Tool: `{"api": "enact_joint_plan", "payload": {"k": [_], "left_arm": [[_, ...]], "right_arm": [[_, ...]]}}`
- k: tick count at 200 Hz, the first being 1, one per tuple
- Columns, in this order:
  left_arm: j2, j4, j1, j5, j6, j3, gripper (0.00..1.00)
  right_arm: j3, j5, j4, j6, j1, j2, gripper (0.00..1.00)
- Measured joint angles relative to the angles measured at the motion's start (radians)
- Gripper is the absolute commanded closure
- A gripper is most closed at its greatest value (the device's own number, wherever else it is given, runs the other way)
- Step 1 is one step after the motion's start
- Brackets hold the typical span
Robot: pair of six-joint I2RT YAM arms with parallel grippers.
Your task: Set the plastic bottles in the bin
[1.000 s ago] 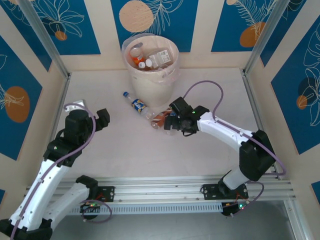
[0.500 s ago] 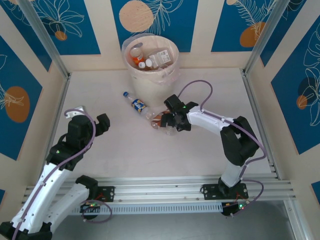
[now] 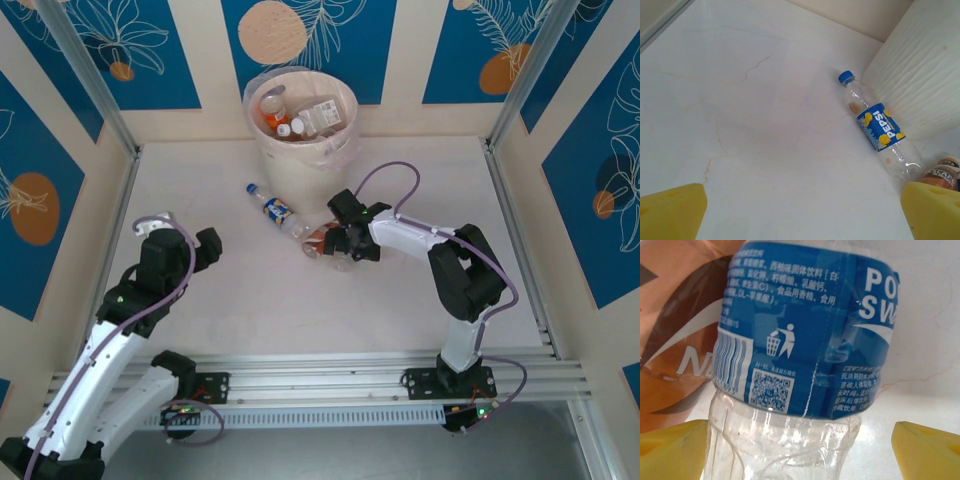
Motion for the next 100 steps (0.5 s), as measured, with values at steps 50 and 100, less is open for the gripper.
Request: {"api": "enact_joint_plan", "payload": {"k": [50,100], "left_arm": [[0.006,0.008,0.0,0.0,0.0,0.0,0.0],[0.006,0.008,0.0,0.0,0.0,0.0,0.01]], "right_arm": [[0.0,0.0,0.0,-0.002,-0.01,0.002,0.13],[0.0,-0.001,0.0,-0.002,-0.011,0.002,0.15]]}}
